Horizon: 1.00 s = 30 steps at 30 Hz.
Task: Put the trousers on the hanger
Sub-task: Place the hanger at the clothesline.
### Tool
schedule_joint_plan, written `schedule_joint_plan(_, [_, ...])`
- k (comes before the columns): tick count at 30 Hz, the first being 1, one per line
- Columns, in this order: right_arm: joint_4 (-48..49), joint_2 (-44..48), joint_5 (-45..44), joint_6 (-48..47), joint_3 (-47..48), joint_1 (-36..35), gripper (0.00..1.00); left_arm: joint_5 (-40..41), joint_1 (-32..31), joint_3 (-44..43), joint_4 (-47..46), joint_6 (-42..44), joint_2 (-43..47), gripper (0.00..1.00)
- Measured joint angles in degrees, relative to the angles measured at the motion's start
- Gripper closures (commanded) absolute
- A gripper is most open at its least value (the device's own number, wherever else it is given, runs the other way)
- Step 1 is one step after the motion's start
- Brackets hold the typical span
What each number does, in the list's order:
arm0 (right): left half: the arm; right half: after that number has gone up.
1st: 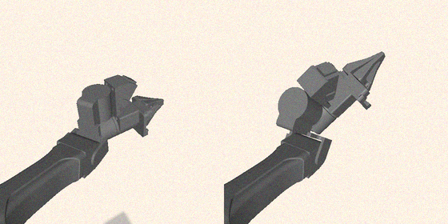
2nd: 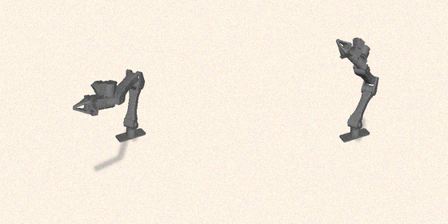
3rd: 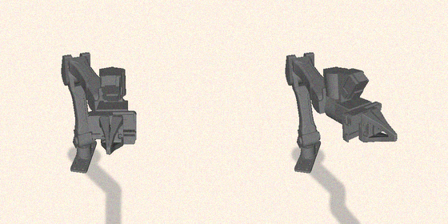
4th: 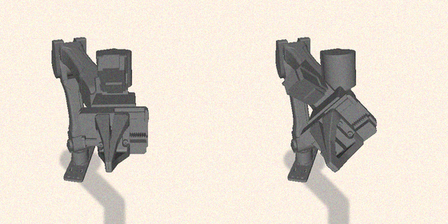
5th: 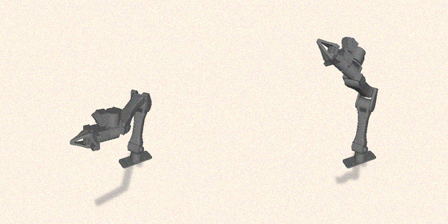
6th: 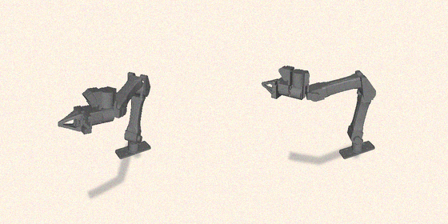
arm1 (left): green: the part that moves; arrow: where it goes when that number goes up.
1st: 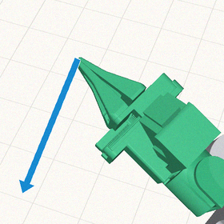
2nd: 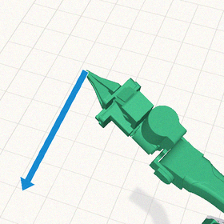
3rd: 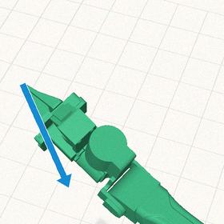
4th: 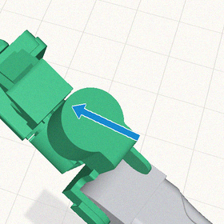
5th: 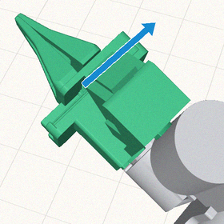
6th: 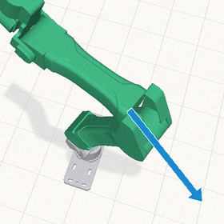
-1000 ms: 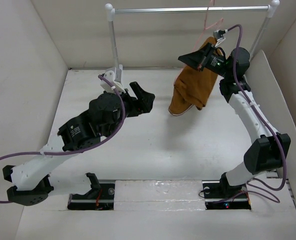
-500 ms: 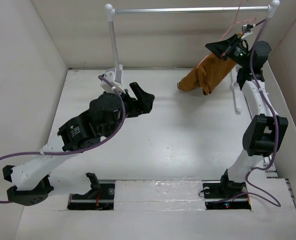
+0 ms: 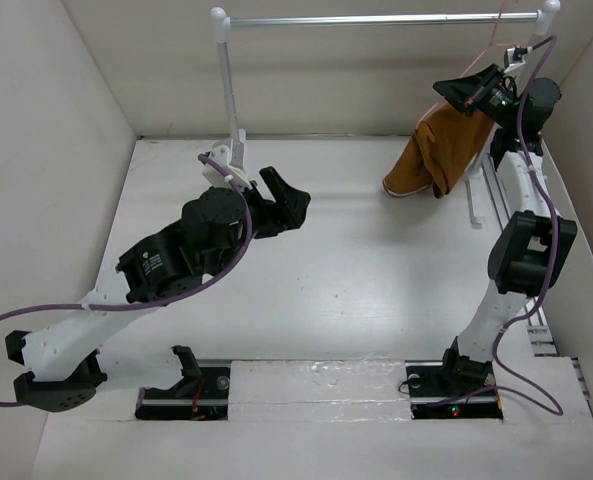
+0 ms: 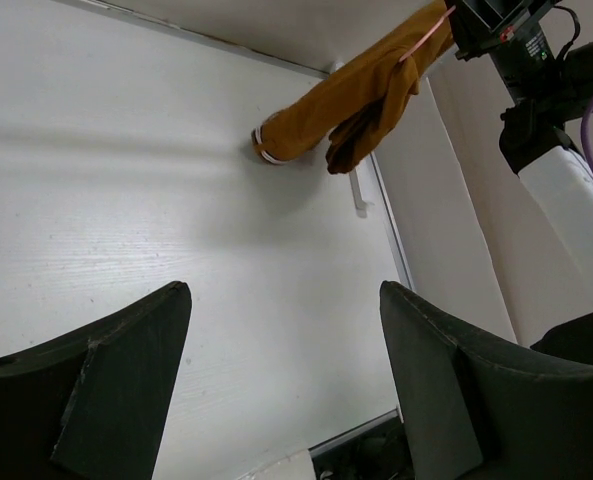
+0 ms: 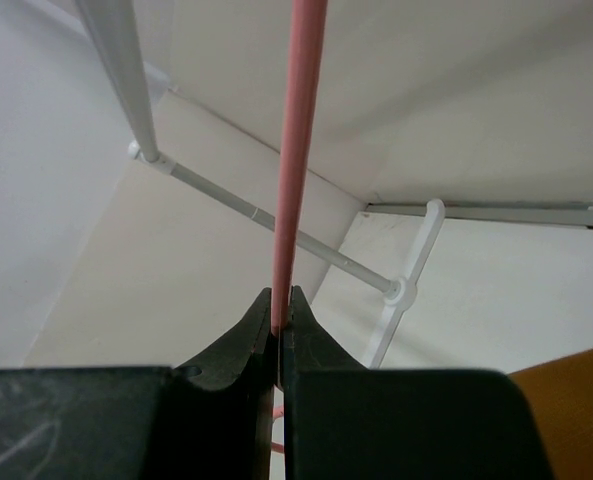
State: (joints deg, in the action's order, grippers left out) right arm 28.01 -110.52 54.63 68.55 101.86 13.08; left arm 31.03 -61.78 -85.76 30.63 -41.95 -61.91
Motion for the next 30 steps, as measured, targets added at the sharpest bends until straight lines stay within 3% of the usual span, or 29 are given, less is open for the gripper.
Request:
schedule_joint_plan(19, [2.0, -1.2, 2.4, -1.1, -4.5, 5.6, 1.0, -0.4, 0.0, 0.0, 0.5, -1.7, 0.2, 0.28])
schedule_joint_plan(21, [1.9, -1.2, 2.4, -1.3, -4.5, 5.7, 0.89, -0.4, 0.0, 0.0, 0.5, -1.7, 0.2, 0.28])
schedule_joint_plan(22, [2.0, -1.2, 2.4, -1.5, -4.6, 5.7, 0.73, -0.5, 0.0, 0.0, 0.5, -1.7, 0.2, 0.28])
schedule_joint_plan(25, [3.1, -0.8, 2.0, -3.4, -6.3, 5.7, 0.46, -0.6, 0.0, 0.0, 0.5, -1.7, 0.2, 0.28])
schedule_joint_plan(28, [3.6, -0.2, 1.7, -4.9, -8.1, 6.3, 0.26, -0.5, 0.0, 0.0, 0.5, -1.7, 0.2, 0.28])
schedule_joint_plan(30, [3.5, -0.1, 1.7, -5.9, -8.3, 6.9, 0.18, -0.5, 0.0, 0.0, 0.5, -1.7, 0.2, 0.28])
